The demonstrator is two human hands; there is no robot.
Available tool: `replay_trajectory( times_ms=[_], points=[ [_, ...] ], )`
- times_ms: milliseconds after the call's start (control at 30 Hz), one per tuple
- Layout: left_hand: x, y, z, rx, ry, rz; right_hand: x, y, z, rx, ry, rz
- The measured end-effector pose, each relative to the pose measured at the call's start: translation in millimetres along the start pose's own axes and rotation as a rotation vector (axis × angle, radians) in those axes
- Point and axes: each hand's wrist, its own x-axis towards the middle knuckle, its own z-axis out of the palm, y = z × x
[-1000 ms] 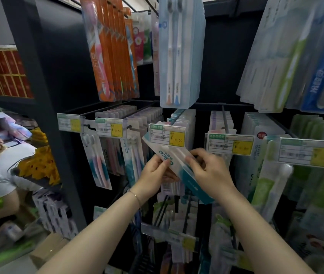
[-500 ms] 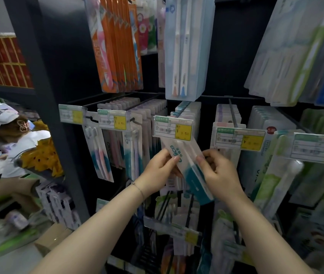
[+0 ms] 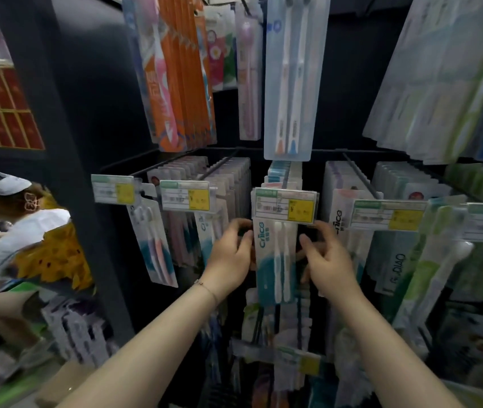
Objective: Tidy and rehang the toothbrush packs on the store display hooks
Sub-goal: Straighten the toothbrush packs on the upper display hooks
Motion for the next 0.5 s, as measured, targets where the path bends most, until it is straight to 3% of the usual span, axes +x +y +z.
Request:
replay_trajectory(
  times_ms=[133, 267, 500],
  points=[
    [12, -4, -3, 0.071, -0.085, 0.023, 10, -4, 4, -0.025, -0.014, 0.036],
    [19, -4, -5, 0.163, -0.063, 0.056, 15, -7, 3, -0.013, -0.016, 0.049],
    [24, -5, -3, 0.07, -0.099, 0.011, 19, -17, 2, 0.045, -0.003, -0.002]
  ],
)
